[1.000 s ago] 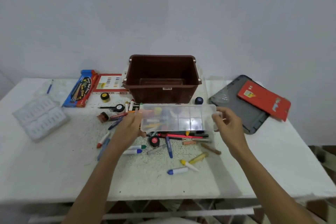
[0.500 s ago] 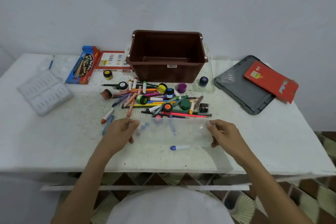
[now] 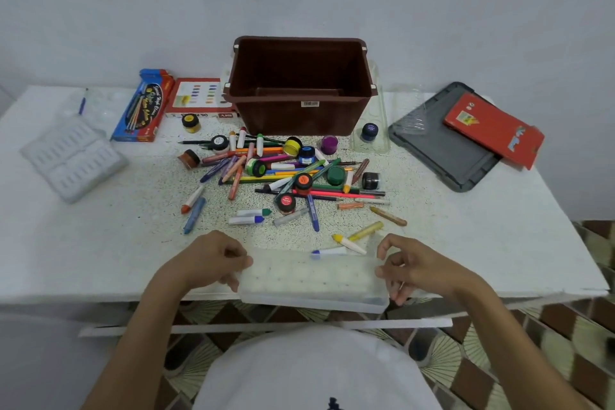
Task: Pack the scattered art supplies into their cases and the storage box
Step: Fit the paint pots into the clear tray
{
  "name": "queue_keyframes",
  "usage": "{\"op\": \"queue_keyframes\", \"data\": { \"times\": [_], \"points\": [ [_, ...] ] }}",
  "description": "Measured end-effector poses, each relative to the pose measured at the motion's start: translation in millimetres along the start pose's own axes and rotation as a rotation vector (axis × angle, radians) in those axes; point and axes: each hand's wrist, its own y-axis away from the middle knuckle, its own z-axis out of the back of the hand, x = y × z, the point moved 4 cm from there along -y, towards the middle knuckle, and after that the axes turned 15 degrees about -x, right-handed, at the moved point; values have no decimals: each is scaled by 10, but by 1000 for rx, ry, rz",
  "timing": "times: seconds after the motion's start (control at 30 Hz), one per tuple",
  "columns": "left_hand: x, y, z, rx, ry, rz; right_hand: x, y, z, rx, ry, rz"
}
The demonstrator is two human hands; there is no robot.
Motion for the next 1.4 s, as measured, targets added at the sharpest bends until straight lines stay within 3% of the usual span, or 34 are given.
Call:
{"op": "queue_keyframes", "data": {
  "times": [0.23, 0.53, 0.8, 1.2, 1.4],
  "points": [
    [-43, -54, -43, -106, -3, -13, -5, -149, 25, -159, 5, 67],
    [-50, -273, -191, -540, 3, -212, 56, -344, 89, -580, 95, 232],
    [21, -172, -355, -887, 40, -464, 74, -401, 108, -607, 120, 237],
    [-6, -162, -392, -687, 43, -532, 105, -448, 134, -550, 139, 212],
    [-10, -171, -413, -660, -13, -526, 241, -460, 197, -632, 326, 362]
  ]
}}
